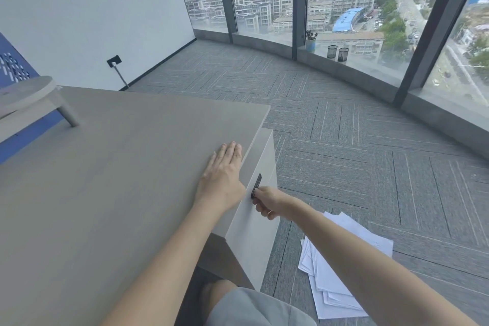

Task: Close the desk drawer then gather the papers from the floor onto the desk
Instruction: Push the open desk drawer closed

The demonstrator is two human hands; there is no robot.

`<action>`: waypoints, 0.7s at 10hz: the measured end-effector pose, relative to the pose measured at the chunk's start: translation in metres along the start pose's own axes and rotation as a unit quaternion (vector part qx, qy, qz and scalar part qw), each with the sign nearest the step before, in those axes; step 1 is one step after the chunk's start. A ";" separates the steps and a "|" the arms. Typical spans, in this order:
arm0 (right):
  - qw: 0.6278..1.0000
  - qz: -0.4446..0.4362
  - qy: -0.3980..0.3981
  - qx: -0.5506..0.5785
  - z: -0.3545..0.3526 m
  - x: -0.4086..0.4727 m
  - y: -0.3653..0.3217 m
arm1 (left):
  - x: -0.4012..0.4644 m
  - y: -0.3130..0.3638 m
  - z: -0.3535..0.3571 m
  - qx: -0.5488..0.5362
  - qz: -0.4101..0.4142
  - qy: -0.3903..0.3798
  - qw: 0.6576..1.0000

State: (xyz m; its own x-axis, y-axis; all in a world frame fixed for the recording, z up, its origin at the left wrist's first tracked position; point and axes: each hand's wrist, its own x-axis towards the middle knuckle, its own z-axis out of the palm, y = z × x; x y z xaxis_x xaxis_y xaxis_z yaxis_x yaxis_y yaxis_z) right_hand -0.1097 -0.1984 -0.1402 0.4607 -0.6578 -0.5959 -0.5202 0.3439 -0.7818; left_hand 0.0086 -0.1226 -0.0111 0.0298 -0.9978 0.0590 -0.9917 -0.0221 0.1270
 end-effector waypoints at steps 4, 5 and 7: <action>0.914 -0.121 0.187 -0.339 0.009 -0.013 0.006 | 0.000 -0.001 0.001 0.000 0.003 0.005 1.000; 0.875 -0.150 0.227 -0.400 0.016 -0.015 0.010 | 0.000 0.000 0.001 -0.005 0.003 0.007 1.000; 0.852 -0.158 0.234 -0.440 0.016 -0.015 0.011 | 0.000 -0.002 0.002 -0.002 0.005 0.011 1.000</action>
State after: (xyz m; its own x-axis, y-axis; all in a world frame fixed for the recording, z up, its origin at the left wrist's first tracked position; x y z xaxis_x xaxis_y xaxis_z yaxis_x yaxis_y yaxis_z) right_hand -0.1106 -0.1737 -0.1425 0.4479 -0.8903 -0.0823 -0.8564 -0.4007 -0.3256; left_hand 0.0100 -0.1227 -0.0134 0.0230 -0.9964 0.0815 -0.9915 -0.0123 0.1296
